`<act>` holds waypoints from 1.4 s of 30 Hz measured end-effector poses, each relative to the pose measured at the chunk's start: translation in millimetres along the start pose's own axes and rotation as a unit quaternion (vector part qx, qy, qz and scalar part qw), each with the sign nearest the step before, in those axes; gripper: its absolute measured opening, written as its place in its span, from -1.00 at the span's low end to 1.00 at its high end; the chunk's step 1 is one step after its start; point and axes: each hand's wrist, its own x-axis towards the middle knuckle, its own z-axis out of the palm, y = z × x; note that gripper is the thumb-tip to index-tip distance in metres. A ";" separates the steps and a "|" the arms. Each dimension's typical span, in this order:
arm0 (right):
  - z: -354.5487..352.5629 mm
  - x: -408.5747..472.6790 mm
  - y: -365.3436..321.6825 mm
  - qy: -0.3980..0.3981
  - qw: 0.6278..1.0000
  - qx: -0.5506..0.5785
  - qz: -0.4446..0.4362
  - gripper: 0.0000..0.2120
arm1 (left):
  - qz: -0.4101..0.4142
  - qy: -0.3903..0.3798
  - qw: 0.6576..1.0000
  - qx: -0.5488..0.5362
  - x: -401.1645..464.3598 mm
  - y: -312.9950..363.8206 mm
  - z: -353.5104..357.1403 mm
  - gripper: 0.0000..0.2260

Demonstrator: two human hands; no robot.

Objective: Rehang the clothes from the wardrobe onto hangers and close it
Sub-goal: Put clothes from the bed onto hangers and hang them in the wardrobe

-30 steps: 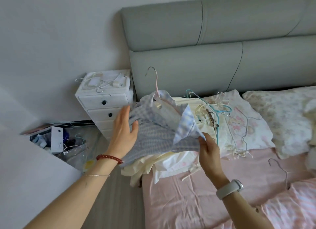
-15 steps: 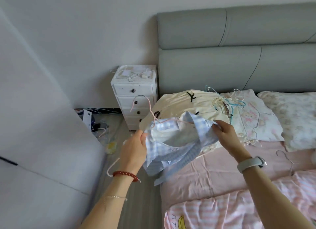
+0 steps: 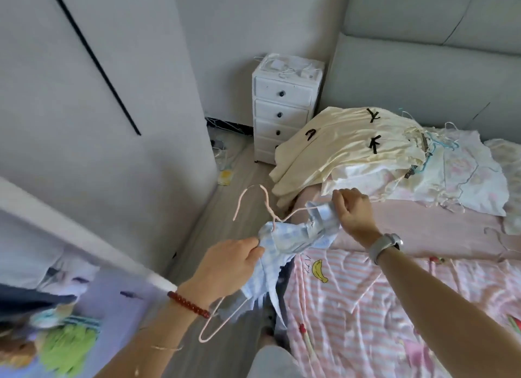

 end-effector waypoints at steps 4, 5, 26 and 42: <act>29.2 -70.8 -53.3 -0.070 0.983 -0.026 -0.167 -0.59 | -0.089 0.055 0.993 -0.060 -94.1 -44.7 13.7 -0.64; 36.8 -86.2 -67.4 -0.089 0.974 -0.037 -0.207 -0.60 | -0.123 0.076 0.986 -0.081 -115.8 -56.4 17.6 -0.67; 196.6 -245.1 -455.1 -0.394 0.668 0.186 -0.603 -0.79 | -0.474 0.525 0.702 -0.081 -470.4 -197.1 -11.4 -0.78; 221.9 -315.4 -680.0 -0.552 0.559 0.362 -0.501 -0.60 | -0.621 0.624 0.474 -0.007 -607.6 -278.5 -117.1 -0.71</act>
